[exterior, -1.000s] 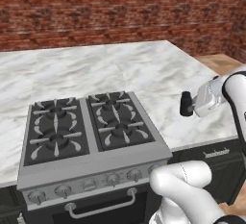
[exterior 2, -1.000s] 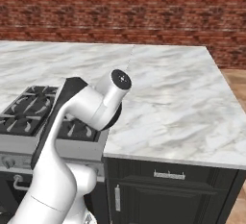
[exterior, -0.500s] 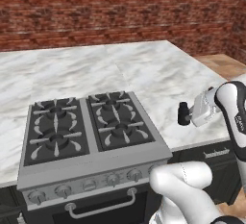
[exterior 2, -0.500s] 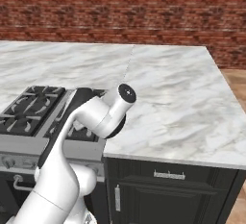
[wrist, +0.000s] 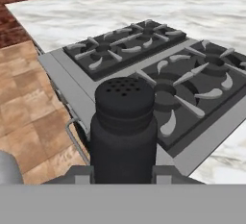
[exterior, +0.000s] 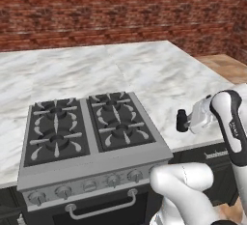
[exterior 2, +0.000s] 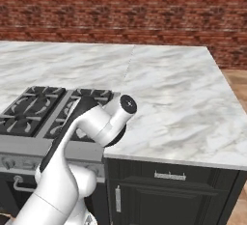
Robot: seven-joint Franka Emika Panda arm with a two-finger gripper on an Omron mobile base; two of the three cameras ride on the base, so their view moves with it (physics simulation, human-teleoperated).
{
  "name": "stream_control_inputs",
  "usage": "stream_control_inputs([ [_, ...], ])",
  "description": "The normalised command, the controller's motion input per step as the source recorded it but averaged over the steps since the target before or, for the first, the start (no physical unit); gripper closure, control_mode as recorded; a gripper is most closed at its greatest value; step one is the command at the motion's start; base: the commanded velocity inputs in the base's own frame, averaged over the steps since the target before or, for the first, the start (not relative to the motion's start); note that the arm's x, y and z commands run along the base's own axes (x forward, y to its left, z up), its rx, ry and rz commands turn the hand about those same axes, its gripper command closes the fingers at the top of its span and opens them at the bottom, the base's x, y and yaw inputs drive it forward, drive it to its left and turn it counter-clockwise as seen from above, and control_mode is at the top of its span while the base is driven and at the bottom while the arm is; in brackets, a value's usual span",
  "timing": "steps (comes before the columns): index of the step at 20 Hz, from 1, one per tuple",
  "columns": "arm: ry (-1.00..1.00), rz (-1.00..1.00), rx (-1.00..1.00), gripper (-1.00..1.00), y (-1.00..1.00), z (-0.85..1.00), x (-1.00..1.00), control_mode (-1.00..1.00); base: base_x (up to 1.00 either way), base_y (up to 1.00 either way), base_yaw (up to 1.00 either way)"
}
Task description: Take 2 condiments from the cabinet and move them on the counter near the stove.Make sure the condiments are lined up with each other, next to each other.
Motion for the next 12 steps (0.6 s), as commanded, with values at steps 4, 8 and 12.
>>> stream_control_inputs([
  [4, 0.00, 0.10, 0.00, 1.00, -0.28, -0.35, 0.28, -1.00, 0.00, 0.00, 0.00],
  [8, 0.00, 0.12, 0.00, 1.00, -0.35, -0.36, 0.18, -1.00, 0.00, 0.00, 0.00],
  [12, 0.00, 0.11, 0.00, 1.00, -0.33, -0.36, 0.21, -1.00, 0.00, 0.00, 0.00],
])
